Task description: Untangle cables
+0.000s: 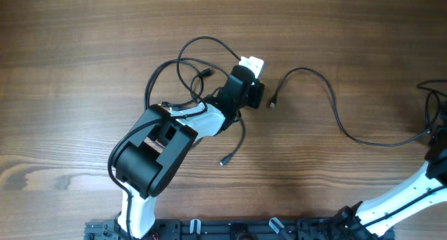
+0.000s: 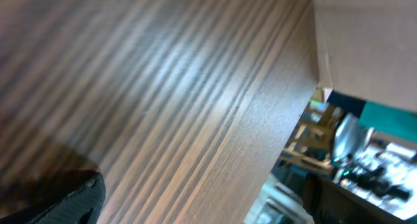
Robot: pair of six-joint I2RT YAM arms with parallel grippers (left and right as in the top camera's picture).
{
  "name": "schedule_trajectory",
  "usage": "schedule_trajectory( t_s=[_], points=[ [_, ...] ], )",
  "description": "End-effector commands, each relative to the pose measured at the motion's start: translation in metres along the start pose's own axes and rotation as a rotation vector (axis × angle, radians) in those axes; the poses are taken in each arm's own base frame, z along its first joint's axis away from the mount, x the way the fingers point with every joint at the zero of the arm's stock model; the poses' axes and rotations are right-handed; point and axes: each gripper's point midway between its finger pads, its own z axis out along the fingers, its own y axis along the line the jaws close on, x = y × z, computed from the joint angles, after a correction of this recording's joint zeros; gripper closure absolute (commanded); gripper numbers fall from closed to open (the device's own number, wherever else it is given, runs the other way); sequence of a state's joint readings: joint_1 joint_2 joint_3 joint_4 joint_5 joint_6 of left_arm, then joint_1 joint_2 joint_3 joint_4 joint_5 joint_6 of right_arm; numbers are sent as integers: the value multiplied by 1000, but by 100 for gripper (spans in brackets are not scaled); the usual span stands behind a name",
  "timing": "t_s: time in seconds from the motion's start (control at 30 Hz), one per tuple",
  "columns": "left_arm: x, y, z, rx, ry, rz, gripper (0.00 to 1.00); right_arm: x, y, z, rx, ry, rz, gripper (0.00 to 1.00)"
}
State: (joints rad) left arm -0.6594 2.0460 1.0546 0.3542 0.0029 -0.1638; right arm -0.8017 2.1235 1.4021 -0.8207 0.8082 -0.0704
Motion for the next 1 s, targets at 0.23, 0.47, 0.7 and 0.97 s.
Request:
schedule_trajectory(
  t_s=[0.23,0.47,0.7,0.97],
  points=[
    [8,4,4,-24,13,-7,96,-8,15,5,-196,29,100,0],
    [8,4,4,-24,13,-7,96,-43,-6,-43,-338,-115,169,0],
    [8,4,4,-24,13,-7,96,-95,46,-140,-909,-466,57,0],
    [13,5,4,-27,32,-6,96,-101,69,-178,-1059,-564,-18,0]
  ],
)
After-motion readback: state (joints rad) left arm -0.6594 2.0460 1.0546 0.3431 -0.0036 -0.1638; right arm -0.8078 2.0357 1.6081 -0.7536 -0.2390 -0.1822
